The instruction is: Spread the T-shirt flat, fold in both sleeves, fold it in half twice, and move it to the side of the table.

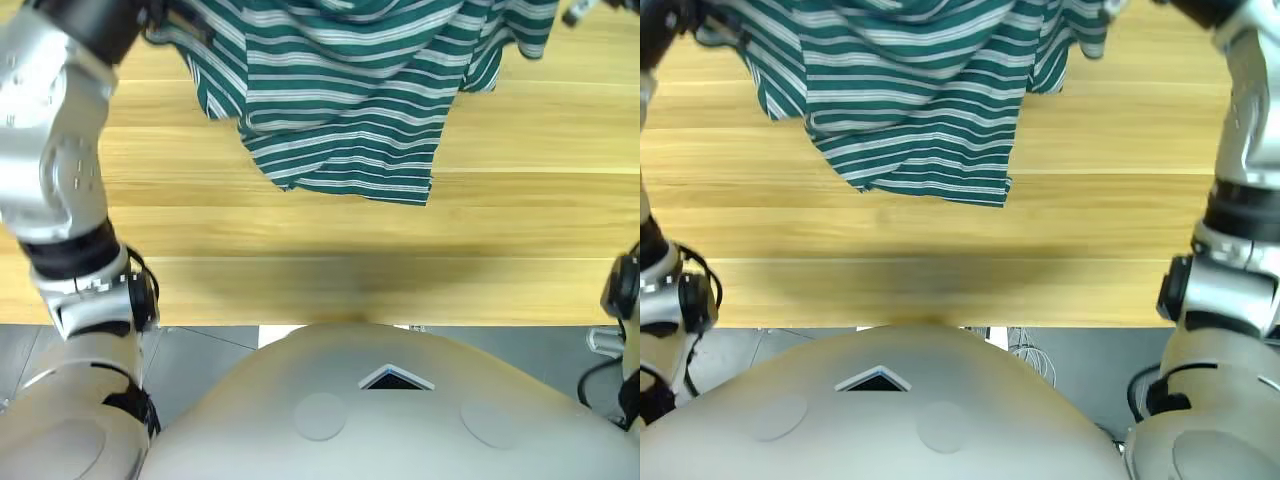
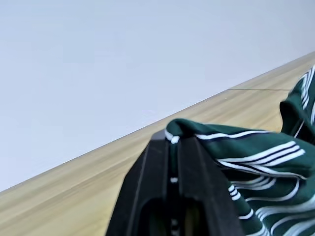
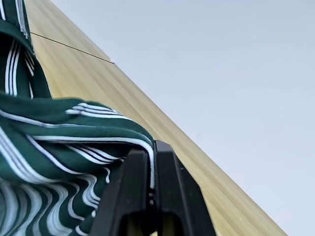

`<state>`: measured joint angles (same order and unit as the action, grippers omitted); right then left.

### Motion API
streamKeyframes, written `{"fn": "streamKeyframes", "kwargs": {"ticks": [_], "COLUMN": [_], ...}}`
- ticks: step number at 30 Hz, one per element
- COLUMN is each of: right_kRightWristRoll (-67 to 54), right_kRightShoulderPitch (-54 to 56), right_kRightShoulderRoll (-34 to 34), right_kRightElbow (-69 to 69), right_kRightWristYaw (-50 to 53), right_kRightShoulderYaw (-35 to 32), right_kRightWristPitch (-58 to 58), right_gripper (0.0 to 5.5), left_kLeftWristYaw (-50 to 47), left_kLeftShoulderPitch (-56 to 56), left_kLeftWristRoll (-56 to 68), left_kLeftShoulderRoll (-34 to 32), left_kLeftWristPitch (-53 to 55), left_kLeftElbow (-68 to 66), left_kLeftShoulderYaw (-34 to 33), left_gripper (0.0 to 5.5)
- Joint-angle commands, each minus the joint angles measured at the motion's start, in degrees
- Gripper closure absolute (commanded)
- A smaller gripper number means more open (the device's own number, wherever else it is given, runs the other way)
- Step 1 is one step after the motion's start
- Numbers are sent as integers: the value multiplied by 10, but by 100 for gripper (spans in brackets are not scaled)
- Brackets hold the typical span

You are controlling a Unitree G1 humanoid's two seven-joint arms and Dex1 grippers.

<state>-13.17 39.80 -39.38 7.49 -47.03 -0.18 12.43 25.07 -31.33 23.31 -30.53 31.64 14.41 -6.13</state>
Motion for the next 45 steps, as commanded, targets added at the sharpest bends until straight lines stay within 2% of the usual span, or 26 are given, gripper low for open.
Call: {"fn": "streamKeyframes", "kwargs": {"ticks": [1,3,5,10,14,21,30,33,37,40,42,45], "right_kRightWristRoll": [113,148,166,156,164,198,200,193,165,120,77,53], "right_kRightShoulderPitch": [271,373,456,566,558,477,379,346,294,184,72,-131], "right_kRightShoulderRoll": [89,115,123,116,125,147,122,93,63,41,31,20], "right_kRightElbow": [404,532,607,665,691,710,707,699,671,603,516,408], "right_kRightWristYaw": [36,107,172,232,235,209,171,119,-23,-191,-292,-362], "right_kRightShoulderYaw": [69,75,73,36,27,16,-25,-38,-56,-59,-53,-25], "right_kRightWristPitch": [-119,-152,-160,-167,-179,-187,-206,-238,-321,-421,-469,-521], "right_gripper": [550,550,550,550,550,550,550,550,550,550,550,550], "left_kLeftWristYaw": [28,-6,-53,-115,-114,-100,-24,43,126,204,252,295], "left_kLeftShoulderPitch": [-245,-357,-447,-579,-606,-563,-461,-418,-346,-211,-71,159], "left_kLeftWristRoll": [-108,-150,-173,-190,-214,-261,-288,-263,-220,-166,-114,-107], "left_kLeftShoulderRoll": [29,29,17,-12,2,38,78,63,33,21,22,37], "left_kLeftWristPitch": [-141,-214,-263,-306,-332,-355,-387,-422,-464,-496,-476,-512], "left_kLeftElbow": [-420,-619,-746,-845,-886,-918,-910,-891,-843,-715,-566,-434], "left_kLeftShoulderYaw": [60,66,61,48,52,55,58,38,0,-25,-34,1], "left_gripper": [546,546,546,546,546,546,546,546,546,546,546,546]}}
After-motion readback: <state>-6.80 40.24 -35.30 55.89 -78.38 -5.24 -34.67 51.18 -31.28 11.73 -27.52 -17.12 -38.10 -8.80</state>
